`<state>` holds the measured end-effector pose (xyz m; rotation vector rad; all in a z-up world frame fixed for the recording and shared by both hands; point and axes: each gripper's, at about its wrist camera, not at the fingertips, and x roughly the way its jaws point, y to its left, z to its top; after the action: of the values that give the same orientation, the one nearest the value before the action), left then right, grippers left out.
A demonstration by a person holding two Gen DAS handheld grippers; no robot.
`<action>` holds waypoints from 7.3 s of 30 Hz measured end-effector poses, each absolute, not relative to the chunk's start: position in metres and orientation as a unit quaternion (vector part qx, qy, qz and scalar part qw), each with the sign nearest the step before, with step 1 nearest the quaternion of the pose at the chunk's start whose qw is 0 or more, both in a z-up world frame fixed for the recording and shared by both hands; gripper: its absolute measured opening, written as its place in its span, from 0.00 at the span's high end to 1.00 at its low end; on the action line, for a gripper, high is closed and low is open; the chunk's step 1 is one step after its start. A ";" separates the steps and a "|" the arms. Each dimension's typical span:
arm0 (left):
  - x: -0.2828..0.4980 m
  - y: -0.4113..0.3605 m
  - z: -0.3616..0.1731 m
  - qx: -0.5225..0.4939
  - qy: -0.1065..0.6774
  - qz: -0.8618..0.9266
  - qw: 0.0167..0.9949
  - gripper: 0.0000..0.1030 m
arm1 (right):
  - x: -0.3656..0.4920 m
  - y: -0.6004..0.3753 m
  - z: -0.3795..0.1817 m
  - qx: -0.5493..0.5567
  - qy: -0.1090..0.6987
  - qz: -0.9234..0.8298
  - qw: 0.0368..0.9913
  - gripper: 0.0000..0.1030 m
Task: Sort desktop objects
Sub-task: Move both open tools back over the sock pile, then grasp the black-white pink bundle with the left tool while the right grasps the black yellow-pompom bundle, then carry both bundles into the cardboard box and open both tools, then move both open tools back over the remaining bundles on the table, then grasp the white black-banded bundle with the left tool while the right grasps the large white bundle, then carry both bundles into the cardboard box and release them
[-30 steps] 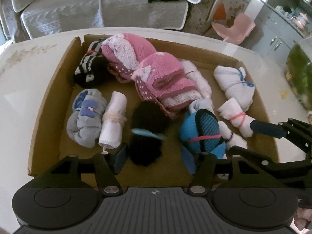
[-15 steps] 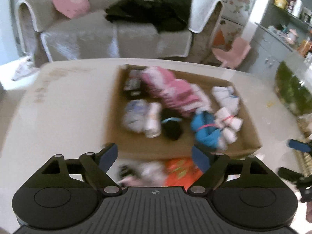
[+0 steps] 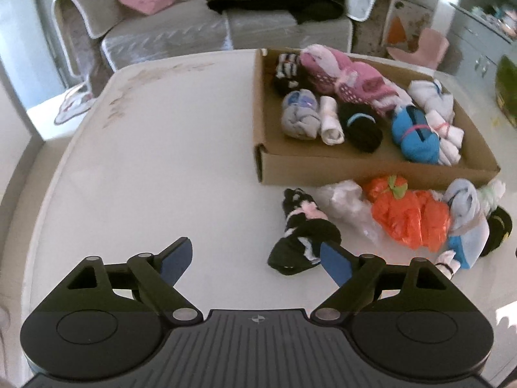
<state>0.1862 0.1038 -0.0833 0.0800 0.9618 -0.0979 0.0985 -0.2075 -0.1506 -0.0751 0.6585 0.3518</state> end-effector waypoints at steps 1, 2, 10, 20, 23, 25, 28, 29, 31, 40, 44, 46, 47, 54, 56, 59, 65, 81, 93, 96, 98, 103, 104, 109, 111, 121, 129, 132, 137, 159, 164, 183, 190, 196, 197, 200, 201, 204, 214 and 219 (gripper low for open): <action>0.188 0.103 -0.085 0.041 0.462 -0.048 0.884 0.12 | 0.100 -0.207 -0.153 -0.035 0.323 0.172 0.930 0.00; 0.188 0.103 -0.088 0.039 0.463 -0.051 0.884 0.12 | 0.101 -0.206 -0.155 -0.034 0.323 0.169 0.931 0.00; 0.194 0.098 -0.096 0.030 0.464 -0.066 0.883 0.12 | 0.111 -0.194 -0.173 -0.020 0.337 0.165 0.927 0.00; 0.205 0.099 -0.092 0.006 0.459 -0.062 0.886 0.09 | 0.113 -0.192 -0.182 -0.017 0.345 0.164 0.924 0.00; 0.213 0.097 -0.100 0.005 0.466 -0.058 0.883 0.09 | 0.116 -0.190 -0.183 -0.022 0.349 0.165 0.922 0.01; 0.216 0.095 -0.102 0.005 0.468 -0.057 0.882 0.09 | 0.117 -0.188 -0.184 -0.024 0.352 0.163 0.921 0.01; 0.218 0.092 -0.103 0.003 0.467 -0.056 0.883 0.09 | 0.118 -0.186 -0.185 -0.028 0.354 0.161 0.921 0.01; 0.218 0.091 -0.104 0.004 0.466 -0.056 0.883 0.09 | 0.118 -0.185 -0.184 -0.029 0.354 0.160 0.921 0.01; 0.218 0.089 -0.106 0.012 0.465 -0.055 0.884 0.11 | 0.119 -0.185 -0.185 -0.029 0.355 0.161 0.921 0.01; 0.208 0.087 -0.108 0.021 0.466 -0.058 0.883 0.50 | 0.116 -0.185 -0.183 -0.035 0.344 0.157 0.925 0.18; 0.206 0.088 -0.107 0.016 0.466 -0.059 0.883 0.52 | 0.115 -0.186 -0.182 -0.032 0.341 0.159 0.926 0.22; 0.205 0.087 -0.107 0.017 0.464 -0.060 0.883 0.52 | 0.114 -0.187 -0.182 -0.029 0.340 0.160 0.926 0.23; 0.204 0.086 -0.107 0.017 0.464 -0.062 0.883 0.53 | 0.113 -0.187 -0.182 -0.028 0.340 0.161 0.926 0.24; 0.191 0.082 -0.100 0.018 0.456 -0.070 0.887 0.53 | 0.107 -0.191 -0.180 -0.021 0.335 0.163 0.928 0.26; 0.187 0.080 -0.098 0.021 0.453 -0.071 0.888 0.53 | 0.104 -0.194 -0.177 -0.017 0.331 0.163 0.929 0.26; 0.180 0.079 -0.092 0.023 0.450 -0.073 0.890 0.53 | 0.099 -0.197 -0.170 -0.016 0.325 0.164 0.931 0.26; 0.163 0.072 -0.069 0.029 0.434 -0.080 0.897 0.52 | 0.086 -0.209 -0.138 -0.010 0.303 0.169 0.938 0.26; 0.175 0.057 0.021 0.028 0.375 -0.093 0.922 0.53 | 0.126 -0.228 -0.053 0.000 0.233 0.179 0.956 0.25; 0.276 0.038 0.014 -0.004 0.399 -0.093 0.912 0.53 | 0.223 -0.207 -0.047 -0.021 0.242 0.214 0.946 0.25; 0.299 0.032 -0.001 -0.004 0.405 -0.093 0.910 0.52 | 0.239 -0.201 -0.057 -0.032 0.255 0.217 0.942 0.25; 0.312 0.029 -0.011 -0.003 0.412 -0.095 0.906 0.52 | 0.248 -0.196 -0.066 -0.042 0.264 0.216 0.939 0.25; 0.338 0.021 -0.040 0.005 0.432 -0.097 0.897 0.52 | 0.263 -0.187 -0.086 -0.053 0.287 0.216 0.932 0.25; 0.341 0.019 -0.045 0.006 0.435 -0.097 0.895 0.52 | 0.265 -0.186 -0.089 -0.054 0.291 0.215 0.931 0.25; 0.352 0.015 -0.069 0.008 0.448 -0.099 0.888 0.52 | 0.271 -0.179 -0.103 -0.062 0.309 0.213 0.925 0.25; 0.354 0.013 -0.078 0.009 0.455 -0.100 0.885 0.52 | 0.273 -0.177 -0.106 -0.067 0.315 0.211 0.923 0.25; 0.355 0.018 -0.086 -0.011 0.456 -0.073 0.887 0.23 | 0.272 -0.175 -0.111 -0.074 0.325 0.198 0.922 0.12; 0.345 0.018 -0.085 -0.008 0.460 -0.080 0.884 0.23 | 0.259 -0.179 -0.085 -0.070 0.296 0.199 0.932 0.12; 0.328 0.021 -0.073 -0.007 0.449 -0.088 0.889 0.22 | 0.245 -0.185 -0.071 -0.060 0.280 0.203 0.936 0.11; 0.291 0.027 -0.050 -0.004 0.436 -0.090 0.896 0.22 | 0.209 -0.197 -0.056 -0.049 0.266 0.204 0.941 0.10; 0.104 0.000 -0.082 0.072 0.437 -0.157 0.883 0.18 | 0.087 -0.192 -0.101 -0.008 0.299 0.218 0.929 0.05; 0.113 -0.008 -0.101 0.071 0.443 -0.179 0.875 0.18 | 0.107 -0.177 -0.102 -0.018 0.300 0.233 0.925 0.05; 0.124 -0.019 -0.126 0.077 0.411 -0.222 0.881 0.18 | 0.154 -0.136 -0.152 -0.052 0.359 0.310 0.879 0.29; 0.123 -0.025 -0.128 0.084 0.401 -0.238 0.881 0.20 | 0.157 -0.135 -0.164 -0.050 0.382 0.315 0.867 0.49; 0.123 -0.024 -0.126 0.085 0.395 -0.239 0.883 0.36 | 0.155 -0.153 -0.164 -0.016 0.391 0.316 0.864 0.56; 0.123 -0.024 -0.126 0.085 0.395 -0.239 0.883 0.39 | 0.157 -0.154 -0.165 -0.015 0.392 0.316 0.864 0.56; 0.122 -0.024 -0.126 0.094 0.393 -0.231 0.885 0.48 | 0.150 -0.160 -0.163 -0.009 0.390 0.317 0.864 0.56; 0.122 -0.024 -0.125 0.093 0.394 -0.230 0.885 0.53 | 0.147 -0.163 -0.162 -0.006 0.388 0.317 0.865 0.56; 0.123 -0.021 -0.124 0.086 0.398 -0.230 0.884 0.63 | 0.143 -0.170 -0.160 0.004 0.386 0.311 0.869 0.56; 0.111 -0.020 -0.117 0.093 0.402 -0.223 0.883 0.70 | 0.128 -0.188 -0.151 0.016 0.376 0.299 0.877 0.56; 0.098 -0.012 -0.099 0.086 0.390 -0.217 0.891 0.70 | 0.125 -0.197 -0.140 0.023 0.366 0.293 0.883 0.56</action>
<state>0.0979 -0.0116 -0.0990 0.1795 0.8098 -0.4500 0.1248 -0.1973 -0.1397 0.0481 0.7625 0.6107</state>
